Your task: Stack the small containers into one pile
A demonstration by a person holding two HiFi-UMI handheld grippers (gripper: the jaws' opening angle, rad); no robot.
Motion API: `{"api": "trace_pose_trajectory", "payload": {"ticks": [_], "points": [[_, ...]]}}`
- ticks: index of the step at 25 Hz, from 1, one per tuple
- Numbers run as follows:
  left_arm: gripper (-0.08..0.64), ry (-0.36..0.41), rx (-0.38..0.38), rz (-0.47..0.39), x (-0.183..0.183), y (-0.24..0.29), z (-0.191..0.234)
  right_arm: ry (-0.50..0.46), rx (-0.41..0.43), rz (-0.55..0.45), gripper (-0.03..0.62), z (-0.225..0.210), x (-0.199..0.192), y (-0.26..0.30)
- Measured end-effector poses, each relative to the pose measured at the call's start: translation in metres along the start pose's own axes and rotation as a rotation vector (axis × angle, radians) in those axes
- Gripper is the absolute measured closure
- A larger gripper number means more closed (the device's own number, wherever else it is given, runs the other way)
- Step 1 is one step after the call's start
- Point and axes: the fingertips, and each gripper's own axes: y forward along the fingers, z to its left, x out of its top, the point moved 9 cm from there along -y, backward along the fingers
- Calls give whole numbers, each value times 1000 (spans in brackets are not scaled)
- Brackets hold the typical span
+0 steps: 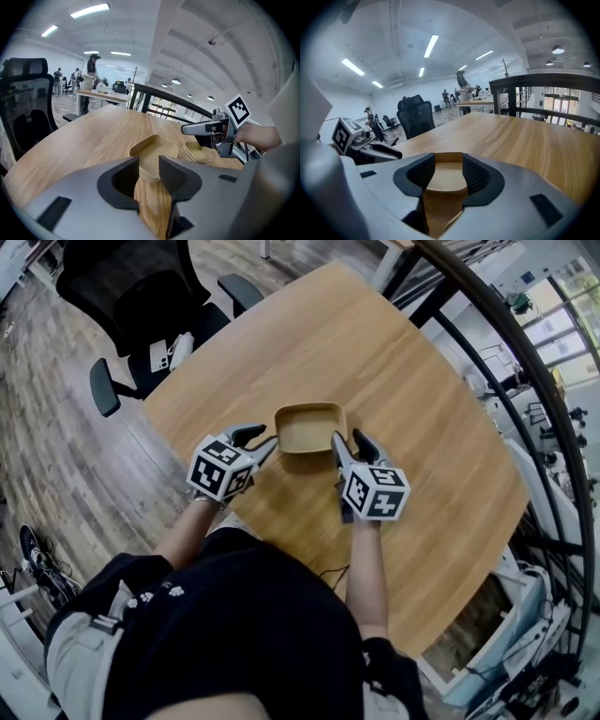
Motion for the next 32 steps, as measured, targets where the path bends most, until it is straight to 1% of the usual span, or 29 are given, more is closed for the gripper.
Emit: {"api": "trace_pose_trajectory", "payload": {"ticks": [5, 9, 13, 18, 22, 26, 32], "points": [[426, -6, -30, 25, 0, 12, 5, -32, -3, 54, 405, -6, 6, 12], [426, -15, -67, 53, -4, 23, 14, -58, -14, 132, 405, -8, 4, 28], [426, -17, -99, 73, -4, 34, 13, -86, -32, 215, 405, -15, 2, 35], [426, -10, -121, 95, -2, 42, 18, -108, -48, 278, 405, -21, 5, 47], [426, -8, -130, 110, -2, 44, 20, -130, -68, 348, 405, -28, -1, 56], [426, -12, -132, 112, -3, 46, 22, -87, -59, 353, 405, -31, -4, 59], [426, -2, -129, 125, -2, 50, 27, -82, -48, 351, 405, -29, -2, 61]]}}
